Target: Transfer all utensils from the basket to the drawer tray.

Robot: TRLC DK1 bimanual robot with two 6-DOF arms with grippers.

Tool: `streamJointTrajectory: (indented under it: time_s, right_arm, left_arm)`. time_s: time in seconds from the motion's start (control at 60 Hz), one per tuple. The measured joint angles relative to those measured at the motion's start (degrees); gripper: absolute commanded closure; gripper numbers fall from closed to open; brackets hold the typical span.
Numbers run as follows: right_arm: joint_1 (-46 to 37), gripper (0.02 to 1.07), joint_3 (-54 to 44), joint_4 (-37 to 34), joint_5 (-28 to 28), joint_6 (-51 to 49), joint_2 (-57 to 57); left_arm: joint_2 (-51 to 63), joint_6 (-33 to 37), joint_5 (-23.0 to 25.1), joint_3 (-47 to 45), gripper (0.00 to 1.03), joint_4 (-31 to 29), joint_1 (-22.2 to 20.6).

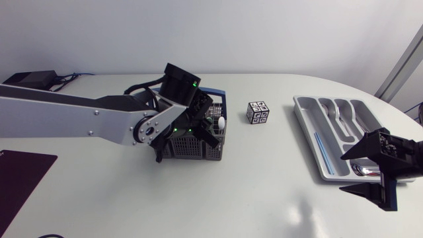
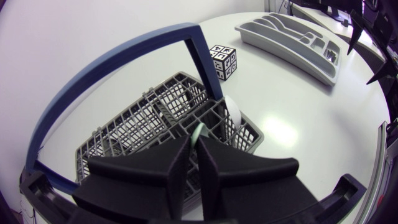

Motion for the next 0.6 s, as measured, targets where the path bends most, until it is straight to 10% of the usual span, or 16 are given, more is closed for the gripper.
streamJointTrajectory:
  time_s: [0.6]
  right_arm:
    - [11.69, 0.07, -2.75, 0.2, 0.0, 9.68, -6.34]
  left_arm:
    - [-7.63, 3.15, -3.39, -2.8, 0.85, 0.63, -0.83]
